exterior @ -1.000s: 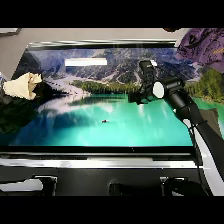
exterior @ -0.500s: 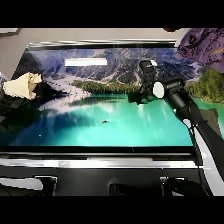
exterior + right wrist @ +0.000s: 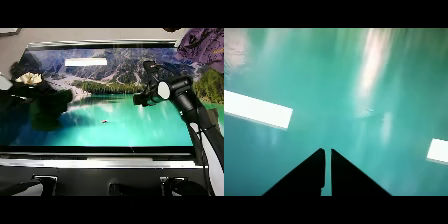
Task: Fold the clothes and pants, and hang the long-sleeved shirts on hangers.
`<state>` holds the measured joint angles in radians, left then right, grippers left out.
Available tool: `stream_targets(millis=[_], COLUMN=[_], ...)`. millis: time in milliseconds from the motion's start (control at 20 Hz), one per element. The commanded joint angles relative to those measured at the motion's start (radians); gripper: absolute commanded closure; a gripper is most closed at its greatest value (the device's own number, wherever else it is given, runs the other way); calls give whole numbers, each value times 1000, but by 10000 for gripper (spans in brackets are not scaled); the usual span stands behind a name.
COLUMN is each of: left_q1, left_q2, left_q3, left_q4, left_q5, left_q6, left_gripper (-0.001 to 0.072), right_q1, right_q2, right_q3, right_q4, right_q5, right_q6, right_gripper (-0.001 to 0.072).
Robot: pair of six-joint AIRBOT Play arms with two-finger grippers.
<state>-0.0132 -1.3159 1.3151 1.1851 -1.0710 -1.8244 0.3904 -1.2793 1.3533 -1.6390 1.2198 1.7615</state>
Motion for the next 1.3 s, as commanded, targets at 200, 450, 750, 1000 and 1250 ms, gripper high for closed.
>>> stream_targets(millis=[200,450,750,1000,1250], left_q1=[-522,-562,-203,47,117], left_q2=[-73,-243,-80,11,10], left_q3=[-2,1,52,52,51], left_q4=[-187,-189,-89,-74,-74], left_q5=[121,135,-175,-273,-293], left_q6=[-39,-39,130,179,179], left_gripper=[694,112,67,69,69], right_q1=[0,0,-349,-499,-498], right_q2=[50,50,38,-34,-58], right_q3=[1,-13,-139,-415,-615], right_q4=[-169,-192,170,555,773], right_q5=[174,118,-44,-26,-109], right_q6=[-76,-72,-7,-315,-452], right_gripper=[588,406,384,251,251])
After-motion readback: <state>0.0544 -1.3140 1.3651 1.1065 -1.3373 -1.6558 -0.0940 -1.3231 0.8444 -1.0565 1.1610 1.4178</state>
